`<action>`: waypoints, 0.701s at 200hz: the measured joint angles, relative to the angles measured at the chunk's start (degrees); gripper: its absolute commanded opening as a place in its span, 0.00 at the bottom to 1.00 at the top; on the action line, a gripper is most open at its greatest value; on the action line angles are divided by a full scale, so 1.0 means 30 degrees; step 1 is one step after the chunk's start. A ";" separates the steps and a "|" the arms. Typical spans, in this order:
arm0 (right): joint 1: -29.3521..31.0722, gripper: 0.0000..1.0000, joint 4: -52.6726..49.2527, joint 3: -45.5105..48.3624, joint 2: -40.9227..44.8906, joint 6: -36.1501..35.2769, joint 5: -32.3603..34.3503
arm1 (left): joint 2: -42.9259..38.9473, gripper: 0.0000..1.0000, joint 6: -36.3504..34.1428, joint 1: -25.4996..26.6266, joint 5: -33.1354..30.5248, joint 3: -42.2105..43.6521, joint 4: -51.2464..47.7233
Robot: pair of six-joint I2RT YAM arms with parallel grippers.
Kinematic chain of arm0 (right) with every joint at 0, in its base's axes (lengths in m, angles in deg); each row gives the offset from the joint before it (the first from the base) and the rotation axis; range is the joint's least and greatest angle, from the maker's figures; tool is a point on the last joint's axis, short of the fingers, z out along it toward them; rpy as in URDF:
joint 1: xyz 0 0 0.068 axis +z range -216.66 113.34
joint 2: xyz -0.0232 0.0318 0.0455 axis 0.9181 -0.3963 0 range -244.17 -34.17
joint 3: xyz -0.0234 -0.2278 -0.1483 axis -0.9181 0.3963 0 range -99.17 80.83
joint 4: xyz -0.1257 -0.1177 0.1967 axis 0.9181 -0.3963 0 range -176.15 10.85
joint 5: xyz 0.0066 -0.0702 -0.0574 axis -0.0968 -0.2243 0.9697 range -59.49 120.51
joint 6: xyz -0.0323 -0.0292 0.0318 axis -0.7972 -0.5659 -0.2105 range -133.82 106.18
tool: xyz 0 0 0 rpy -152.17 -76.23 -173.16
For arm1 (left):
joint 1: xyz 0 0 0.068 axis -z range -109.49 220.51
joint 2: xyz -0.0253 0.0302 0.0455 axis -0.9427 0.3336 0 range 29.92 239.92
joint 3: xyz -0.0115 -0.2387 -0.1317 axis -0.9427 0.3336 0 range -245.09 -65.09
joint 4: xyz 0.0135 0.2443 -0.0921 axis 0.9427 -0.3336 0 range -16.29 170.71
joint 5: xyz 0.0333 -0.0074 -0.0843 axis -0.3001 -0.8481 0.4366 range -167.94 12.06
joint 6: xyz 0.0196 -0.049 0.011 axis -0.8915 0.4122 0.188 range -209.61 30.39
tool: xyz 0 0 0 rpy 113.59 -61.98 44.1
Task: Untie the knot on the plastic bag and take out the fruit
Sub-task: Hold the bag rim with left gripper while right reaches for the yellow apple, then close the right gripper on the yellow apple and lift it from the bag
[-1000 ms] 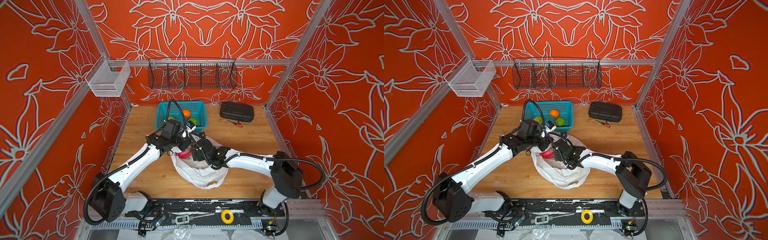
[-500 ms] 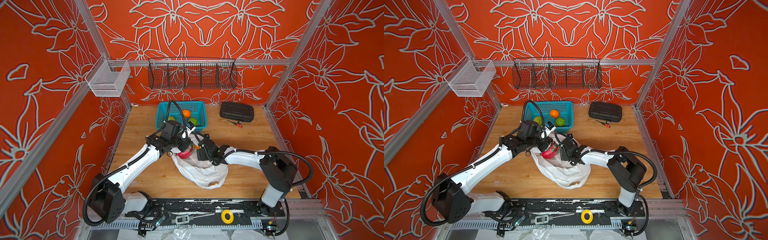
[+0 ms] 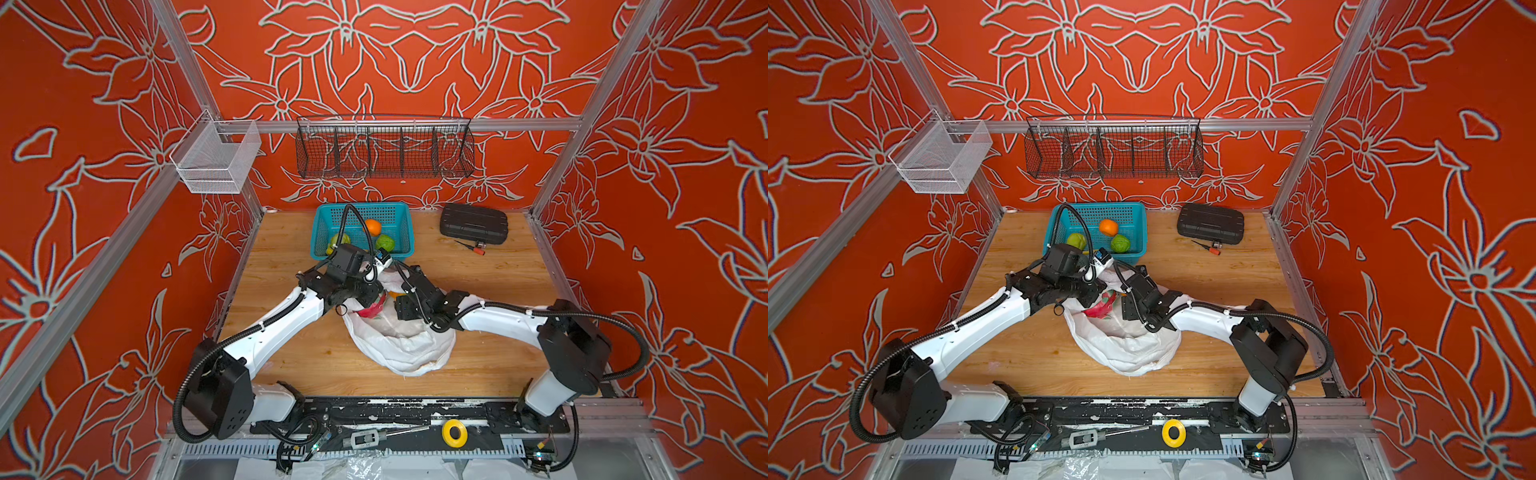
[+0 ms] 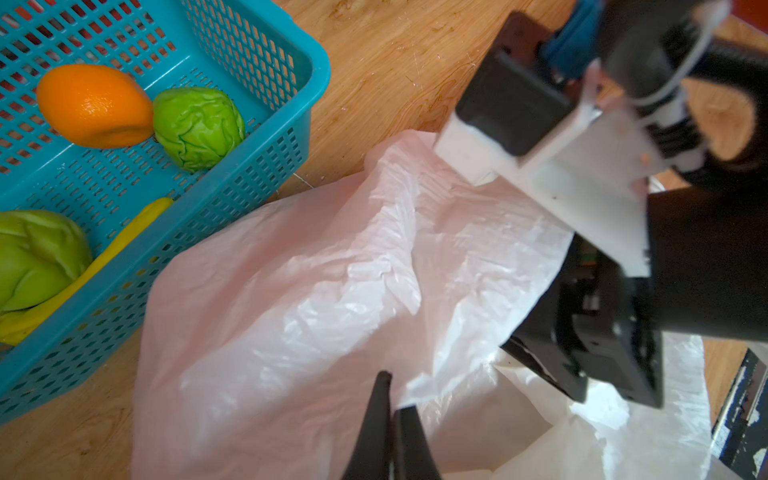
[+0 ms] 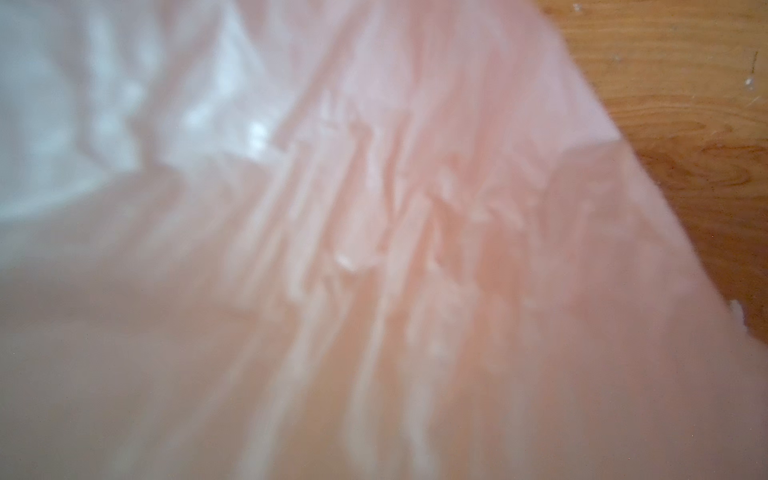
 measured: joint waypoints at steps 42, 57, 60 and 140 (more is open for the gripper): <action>0.0000 0.64 0.0022 0.0532 0.1115 0.0073 -0.0882 | 0.0000 0.00 0.0138 0.0000 0.0015 -0.0138 -0.0131; 0.0000 0.63 0.0058 0.0692 0.1413 0.0109 -0.1428 | 0.0000 0.03 0.0138 0.0000 0.0007 -0.0226 -0.0248; 0.0000 0.63 0.0058 0.0765 0.1537 0.0117 -0.1545 | 0.0000 0.04 0.0138 0.0000 0.0000 -0.0248 -0.0255; -0.0175 0.62 -0.0729 0.1880 0.8335 0.0670 -0.3577 | -0.2645 0.37 0.0284 0.0007 0.1428 0.0386 0.0903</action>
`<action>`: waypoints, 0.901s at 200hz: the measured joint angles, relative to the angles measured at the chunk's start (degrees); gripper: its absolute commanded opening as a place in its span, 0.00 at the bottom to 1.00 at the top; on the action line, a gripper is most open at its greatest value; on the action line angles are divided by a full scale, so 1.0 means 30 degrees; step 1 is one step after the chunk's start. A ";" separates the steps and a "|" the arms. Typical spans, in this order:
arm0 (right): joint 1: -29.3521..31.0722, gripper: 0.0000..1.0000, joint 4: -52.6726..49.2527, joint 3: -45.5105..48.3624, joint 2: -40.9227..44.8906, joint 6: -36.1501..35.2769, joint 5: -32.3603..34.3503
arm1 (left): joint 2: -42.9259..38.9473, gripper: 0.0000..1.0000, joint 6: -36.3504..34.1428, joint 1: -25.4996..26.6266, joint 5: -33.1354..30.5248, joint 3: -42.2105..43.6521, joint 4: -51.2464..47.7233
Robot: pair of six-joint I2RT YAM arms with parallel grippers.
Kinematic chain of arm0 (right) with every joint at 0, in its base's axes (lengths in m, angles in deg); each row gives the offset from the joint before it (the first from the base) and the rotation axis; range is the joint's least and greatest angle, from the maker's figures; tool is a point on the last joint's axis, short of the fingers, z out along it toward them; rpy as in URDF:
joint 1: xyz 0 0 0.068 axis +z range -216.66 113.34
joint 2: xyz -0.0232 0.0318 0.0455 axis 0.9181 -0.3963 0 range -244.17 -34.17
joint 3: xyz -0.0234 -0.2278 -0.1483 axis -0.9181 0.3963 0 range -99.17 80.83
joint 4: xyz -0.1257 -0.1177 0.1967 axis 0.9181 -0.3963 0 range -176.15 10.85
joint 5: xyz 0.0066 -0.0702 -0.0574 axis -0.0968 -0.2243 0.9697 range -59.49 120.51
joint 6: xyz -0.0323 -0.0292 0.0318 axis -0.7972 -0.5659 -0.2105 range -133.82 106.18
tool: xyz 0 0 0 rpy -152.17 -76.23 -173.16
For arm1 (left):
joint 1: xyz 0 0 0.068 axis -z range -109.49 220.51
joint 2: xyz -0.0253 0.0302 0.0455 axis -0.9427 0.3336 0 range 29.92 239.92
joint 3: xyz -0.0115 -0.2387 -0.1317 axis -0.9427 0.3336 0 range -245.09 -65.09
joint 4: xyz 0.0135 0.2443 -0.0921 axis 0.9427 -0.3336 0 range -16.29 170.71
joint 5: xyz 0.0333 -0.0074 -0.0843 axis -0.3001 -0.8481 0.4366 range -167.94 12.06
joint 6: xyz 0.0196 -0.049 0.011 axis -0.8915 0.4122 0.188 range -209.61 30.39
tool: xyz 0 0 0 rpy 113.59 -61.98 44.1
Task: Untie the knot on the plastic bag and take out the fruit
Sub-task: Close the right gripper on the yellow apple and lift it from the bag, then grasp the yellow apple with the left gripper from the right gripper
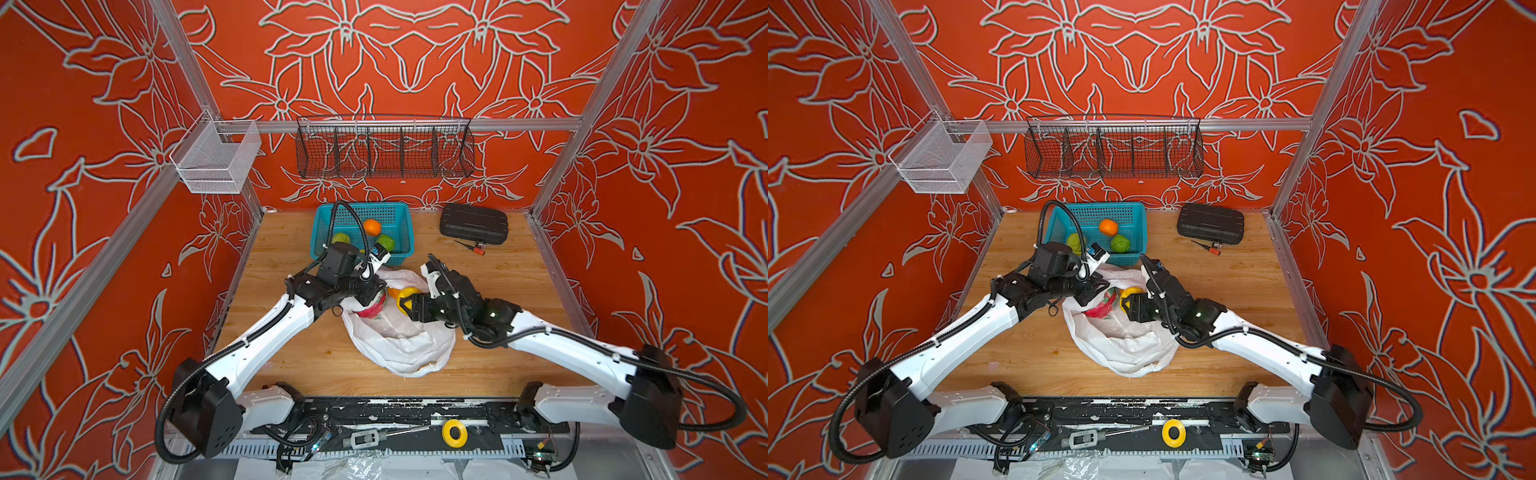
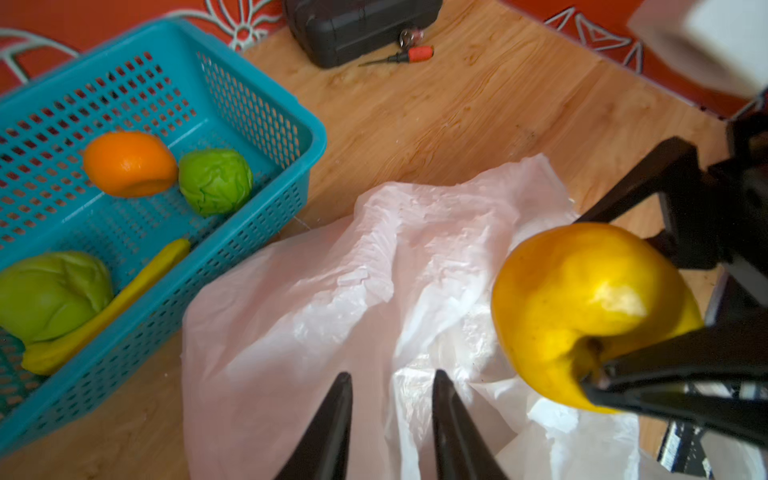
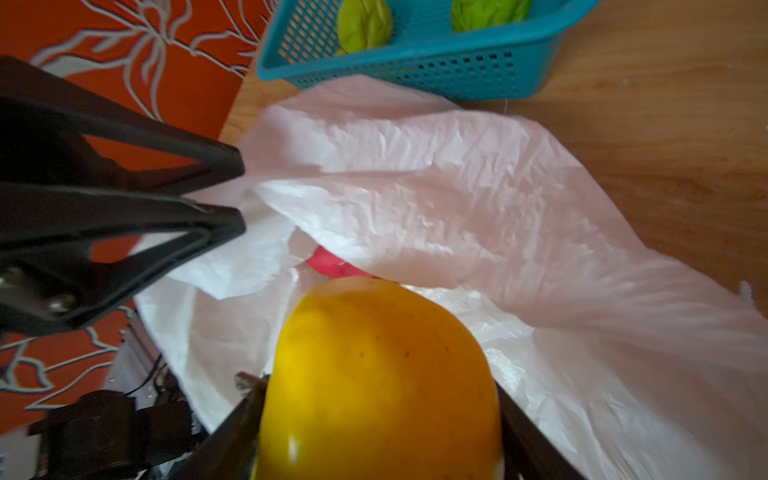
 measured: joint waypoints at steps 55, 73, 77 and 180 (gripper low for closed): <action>-0.2608 0.62 -0.0546 -0.2062 0.1275 0.0860 -0.1741 | -0.2288 0.54 -0.1027 0.0015 0.3184 0.0889 0.2229; -0.3650 0.62 0.0131 -0.2353 0.1275 0.1625 -0.2812 | -0.2288 0.65 -0.0882 0.0015 0.4095 0.0634 0.3118; -0.3898 0.62 0.0357 -0.2361 0.1275 0.1865 -0.3096 | -0.2288 0.68 -0.0656 0.0015 0.4284 0.0605 0.3381; -0.6426 0.61 0.8320 -0.2113 -0.0379 0.8269 -0.9311 | 0.1960 0.98 0.1311 0.0175 0.6433 -0.2477 0.9500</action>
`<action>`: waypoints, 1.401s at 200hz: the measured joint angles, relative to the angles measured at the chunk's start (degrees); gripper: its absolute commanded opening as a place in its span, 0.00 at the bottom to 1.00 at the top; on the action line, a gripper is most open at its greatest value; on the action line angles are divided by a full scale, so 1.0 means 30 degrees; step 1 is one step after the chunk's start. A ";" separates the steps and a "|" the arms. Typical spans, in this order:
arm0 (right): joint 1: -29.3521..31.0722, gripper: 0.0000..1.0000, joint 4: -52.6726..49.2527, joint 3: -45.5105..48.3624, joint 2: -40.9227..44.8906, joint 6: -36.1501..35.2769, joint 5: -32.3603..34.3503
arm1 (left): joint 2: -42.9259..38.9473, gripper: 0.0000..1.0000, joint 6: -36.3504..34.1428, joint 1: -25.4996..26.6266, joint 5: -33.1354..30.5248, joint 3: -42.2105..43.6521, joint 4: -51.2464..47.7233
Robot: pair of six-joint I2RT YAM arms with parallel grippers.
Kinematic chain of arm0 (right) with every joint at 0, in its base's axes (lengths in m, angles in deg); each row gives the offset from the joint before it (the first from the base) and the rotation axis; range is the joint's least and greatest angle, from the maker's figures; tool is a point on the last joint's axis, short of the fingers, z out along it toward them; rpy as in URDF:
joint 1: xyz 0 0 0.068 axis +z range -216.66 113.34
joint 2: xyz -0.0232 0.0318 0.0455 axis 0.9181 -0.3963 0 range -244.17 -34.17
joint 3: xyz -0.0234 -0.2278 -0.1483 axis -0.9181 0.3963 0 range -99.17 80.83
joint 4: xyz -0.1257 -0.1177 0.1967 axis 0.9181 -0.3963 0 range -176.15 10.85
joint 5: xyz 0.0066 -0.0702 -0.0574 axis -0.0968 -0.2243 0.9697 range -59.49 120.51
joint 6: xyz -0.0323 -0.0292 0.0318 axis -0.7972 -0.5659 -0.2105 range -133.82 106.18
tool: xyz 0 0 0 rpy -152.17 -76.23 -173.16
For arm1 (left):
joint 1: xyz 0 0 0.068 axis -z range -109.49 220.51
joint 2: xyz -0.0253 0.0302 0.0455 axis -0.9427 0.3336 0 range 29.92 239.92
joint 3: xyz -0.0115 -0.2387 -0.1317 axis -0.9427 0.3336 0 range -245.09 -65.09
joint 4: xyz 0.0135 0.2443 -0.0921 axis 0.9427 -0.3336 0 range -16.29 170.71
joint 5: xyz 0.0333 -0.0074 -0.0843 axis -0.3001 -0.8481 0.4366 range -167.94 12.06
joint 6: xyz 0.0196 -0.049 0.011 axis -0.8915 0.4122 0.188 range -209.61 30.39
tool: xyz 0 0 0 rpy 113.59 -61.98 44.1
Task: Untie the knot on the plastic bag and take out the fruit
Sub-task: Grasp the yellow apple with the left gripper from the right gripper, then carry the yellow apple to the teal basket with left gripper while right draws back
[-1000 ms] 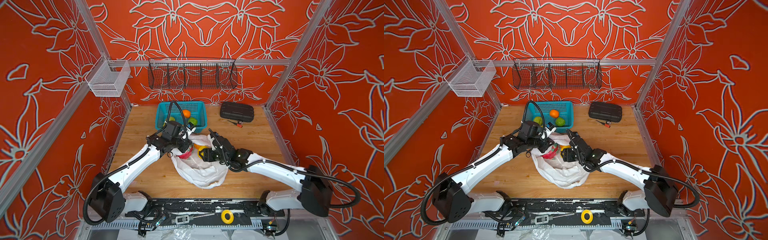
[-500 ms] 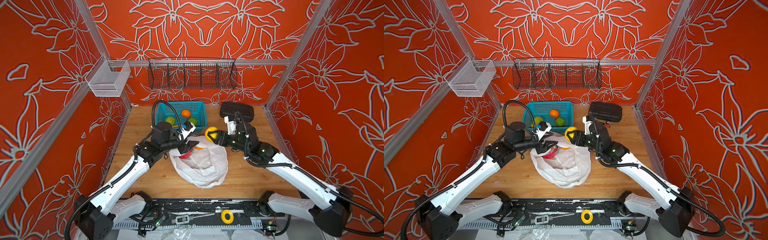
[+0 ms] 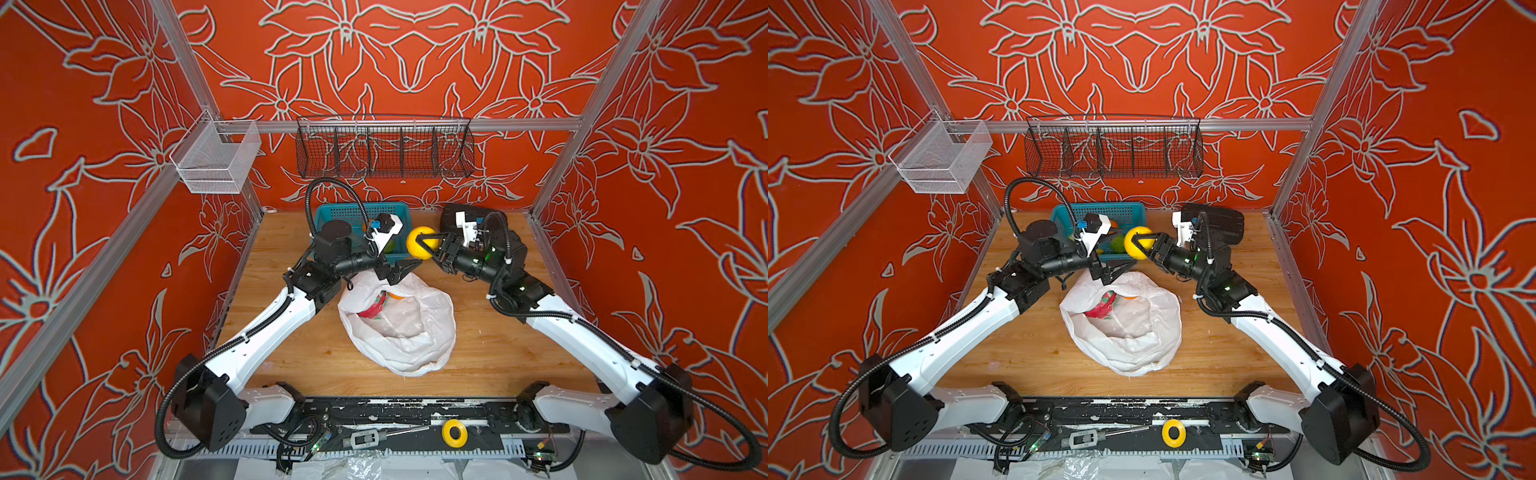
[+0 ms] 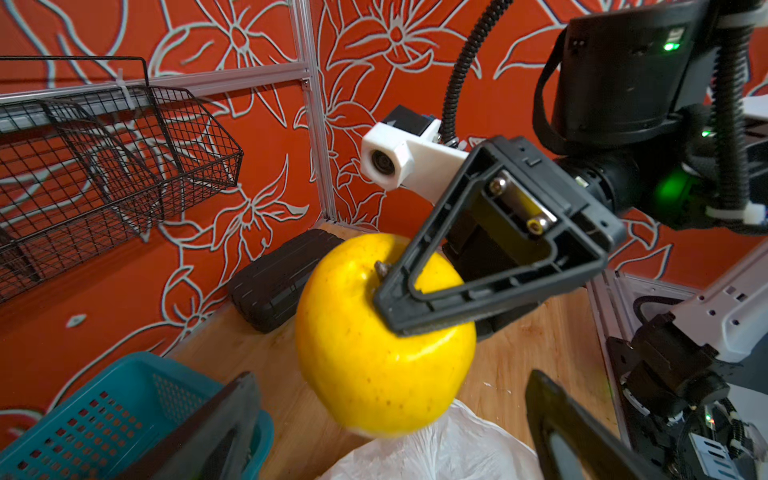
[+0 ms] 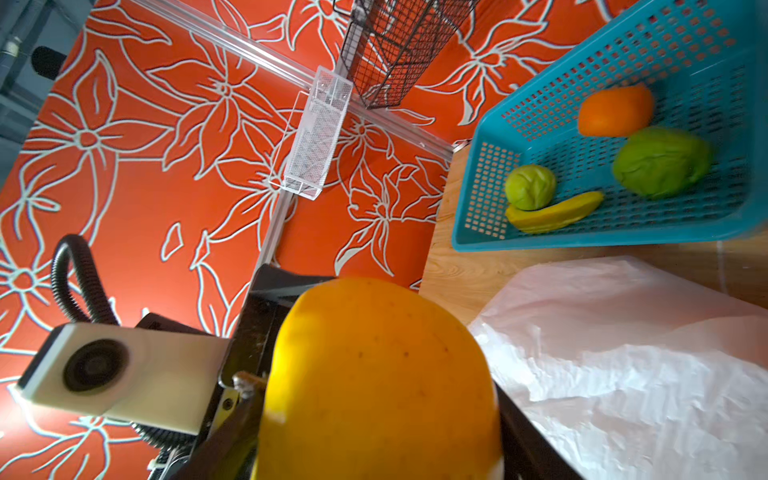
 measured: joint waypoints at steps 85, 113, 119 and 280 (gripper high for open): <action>-0.0073 0.62 0.2608 0.0007 -0.0911 0.1690 -0.1676 | 0.2106 0.62 0.0051 0.0386 0.0401 -0.1144 0.1370; -0.0109 0.82 0.2790 0.0000 -0.1064 0.1734 -0.1887 | 0.2186 0.57 0.0036 0.0342 0.0342 -0.1217 0.1304; -0.0109 0.87 0.2805 0.0000 -0.1071 0.1712 -0.1880 | 0.2186 0.57 0.0022 0.0342 0.0270 -0.1224 0.1239; -0.0197 0.97 -0.3738 0.0619 0.3220 -0.2834 0.4736 | 1.0069 0.49 0.9398 -0.2288 -0.5370 -1.0863 -0.7628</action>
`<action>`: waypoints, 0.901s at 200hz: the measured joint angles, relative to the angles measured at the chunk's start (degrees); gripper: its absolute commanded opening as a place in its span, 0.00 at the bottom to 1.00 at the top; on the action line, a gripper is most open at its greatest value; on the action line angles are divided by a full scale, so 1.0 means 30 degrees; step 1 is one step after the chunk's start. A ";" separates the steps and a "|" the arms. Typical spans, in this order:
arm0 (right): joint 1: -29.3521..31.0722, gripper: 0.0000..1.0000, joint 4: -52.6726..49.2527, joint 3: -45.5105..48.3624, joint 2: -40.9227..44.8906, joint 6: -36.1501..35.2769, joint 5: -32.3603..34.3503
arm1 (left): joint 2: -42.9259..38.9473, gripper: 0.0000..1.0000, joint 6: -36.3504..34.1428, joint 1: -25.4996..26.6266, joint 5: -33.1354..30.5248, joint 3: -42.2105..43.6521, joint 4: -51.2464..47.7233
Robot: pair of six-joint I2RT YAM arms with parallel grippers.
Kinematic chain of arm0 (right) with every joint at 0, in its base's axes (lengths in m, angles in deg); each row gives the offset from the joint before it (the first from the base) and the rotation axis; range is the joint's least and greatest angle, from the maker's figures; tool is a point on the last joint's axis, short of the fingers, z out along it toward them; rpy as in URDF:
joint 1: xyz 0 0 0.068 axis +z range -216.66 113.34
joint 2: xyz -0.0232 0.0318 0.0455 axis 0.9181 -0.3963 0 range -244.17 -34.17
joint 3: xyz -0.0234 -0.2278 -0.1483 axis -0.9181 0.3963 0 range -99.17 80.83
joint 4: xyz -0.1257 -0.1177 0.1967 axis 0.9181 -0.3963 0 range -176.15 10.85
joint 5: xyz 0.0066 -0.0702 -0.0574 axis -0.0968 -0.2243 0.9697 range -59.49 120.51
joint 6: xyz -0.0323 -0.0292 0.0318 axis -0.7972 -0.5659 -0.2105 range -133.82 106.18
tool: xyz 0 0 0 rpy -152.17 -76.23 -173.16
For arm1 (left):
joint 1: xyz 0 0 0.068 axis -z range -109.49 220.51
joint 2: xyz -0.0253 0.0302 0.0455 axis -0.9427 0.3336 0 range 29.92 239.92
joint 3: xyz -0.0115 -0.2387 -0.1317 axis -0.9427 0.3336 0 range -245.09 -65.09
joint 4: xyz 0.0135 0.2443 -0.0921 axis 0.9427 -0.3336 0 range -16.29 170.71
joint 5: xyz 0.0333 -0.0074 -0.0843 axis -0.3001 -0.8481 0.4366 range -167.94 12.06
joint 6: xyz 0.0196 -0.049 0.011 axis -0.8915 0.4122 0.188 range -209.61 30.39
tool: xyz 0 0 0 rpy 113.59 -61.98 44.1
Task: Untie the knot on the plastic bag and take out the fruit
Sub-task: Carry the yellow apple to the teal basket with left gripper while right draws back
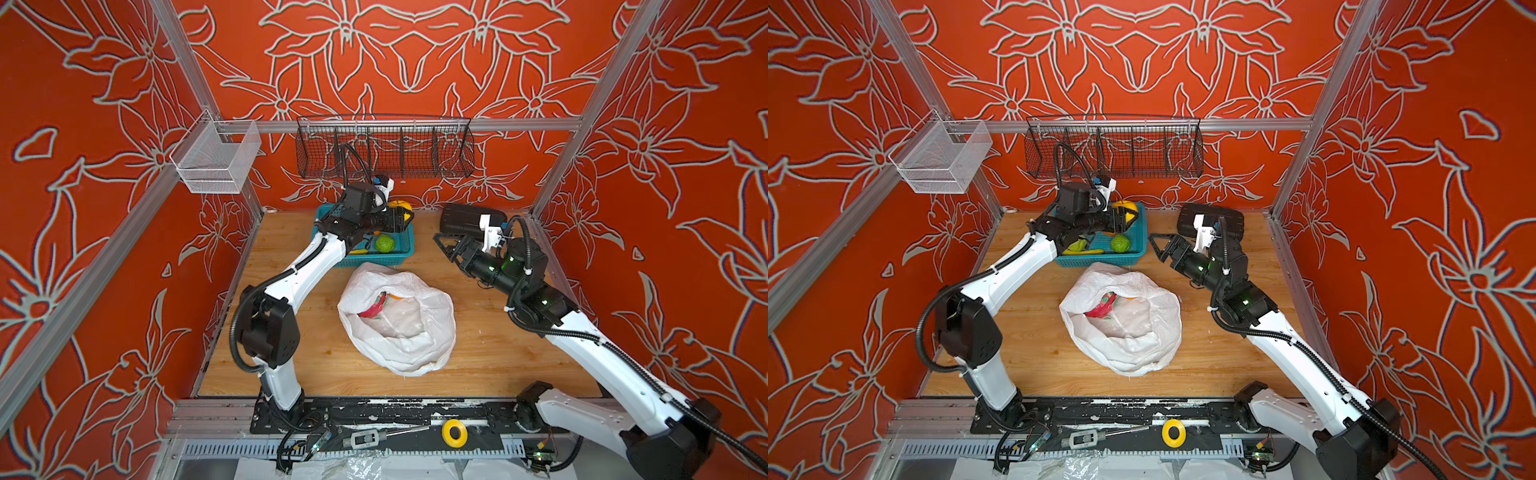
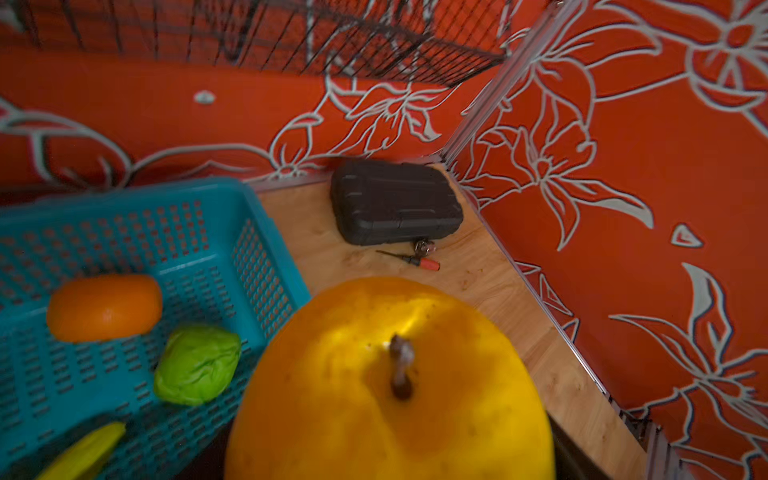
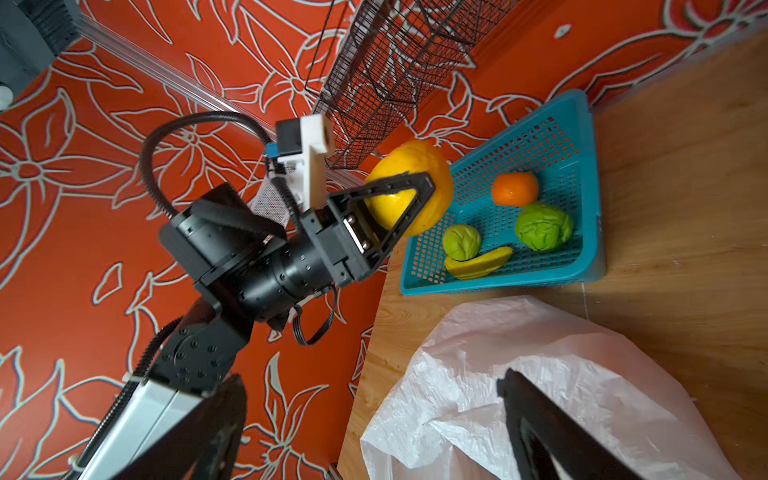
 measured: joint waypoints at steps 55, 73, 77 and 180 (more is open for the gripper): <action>0.0000 0.97 -0.1144 0.0000 0.0000 -0.0758 0.0262 | 0.5013 0.46 0.3912 -0.1384 0.0576 -0.2652 -0.2885; 0.0000 0.97 -0.1472 0.0000 0.0058 -0.1013 0.0299 | 0.6186 0.46 0.5122 -0.1596 0.0699 -0.3235 -0.3147; 0.0000 0.97 -0.1552 0.0000 0.0087 -0.1064 0.0321 | 0.6499 0.46 0.5450 -0.1668 0.0743 -0.3468 -0.3169; 0.0000 0.97 -0.3818 -0.0058 0.1464 -0.2725 0.1049 | 1.3486 0.54 1.1162 -0.2871 0.3876 -1.1919 -0.2907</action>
